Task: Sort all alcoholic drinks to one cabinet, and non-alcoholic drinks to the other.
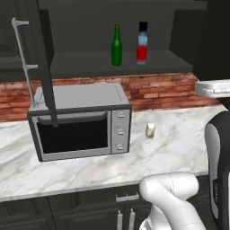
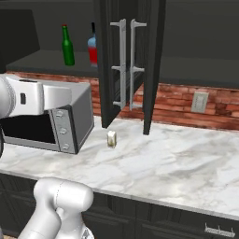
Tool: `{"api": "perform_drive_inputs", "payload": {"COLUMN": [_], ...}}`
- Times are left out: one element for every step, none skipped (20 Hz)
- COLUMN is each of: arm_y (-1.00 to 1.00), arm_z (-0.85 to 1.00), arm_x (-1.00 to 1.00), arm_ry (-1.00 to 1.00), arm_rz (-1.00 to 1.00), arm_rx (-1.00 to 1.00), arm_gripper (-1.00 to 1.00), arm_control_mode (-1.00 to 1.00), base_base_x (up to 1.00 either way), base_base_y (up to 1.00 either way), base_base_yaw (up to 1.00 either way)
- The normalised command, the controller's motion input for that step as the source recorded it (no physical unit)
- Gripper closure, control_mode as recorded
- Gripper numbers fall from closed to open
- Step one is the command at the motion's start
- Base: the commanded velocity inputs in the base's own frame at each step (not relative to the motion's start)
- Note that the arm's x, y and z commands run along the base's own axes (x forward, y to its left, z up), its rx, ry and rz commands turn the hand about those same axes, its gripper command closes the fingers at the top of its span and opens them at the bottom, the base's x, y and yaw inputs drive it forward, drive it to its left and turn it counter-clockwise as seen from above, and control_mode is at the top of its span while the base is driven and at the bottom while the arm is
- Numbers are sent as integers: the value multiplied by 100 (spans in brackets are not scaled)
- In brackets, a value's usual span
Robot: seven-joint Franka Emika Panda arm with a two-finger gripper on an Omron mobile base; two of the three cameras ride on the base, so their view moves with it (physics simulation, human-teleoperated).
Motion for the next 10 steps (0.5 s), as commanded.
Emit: {"api": "perform_drive_inputs", "payload": {"arm_y": [0,0,0,0,0,0,0,0,0,0], "arm_z": [0,0,0,0,0,0,0,0,0,0], "arm_x": [0,0,0,0,0,0,0,0,0,0], "arm_ry": [0,0,0,0,0,0,0,0,0,0], "arm_rz": [0,0,0,0,0,0,0,0,0,0], "arm_rx": [0,0,0,0,0,0,0,0,0,0], "arm_gripper": [-100,-100,-100,-100,-100,-100,-100,-100,-100,-100], "arm_control_mode": [100,100,100,100,100,100,100,100,100,100], "base_base_x": [33,30,27,26,25,22,15,6,3,0], "base_base_y": [3,3,0,0,3,4,1,0,0,0], "base_base_yaw": [0,0,0,0,0,0,0,0,0,0]}}
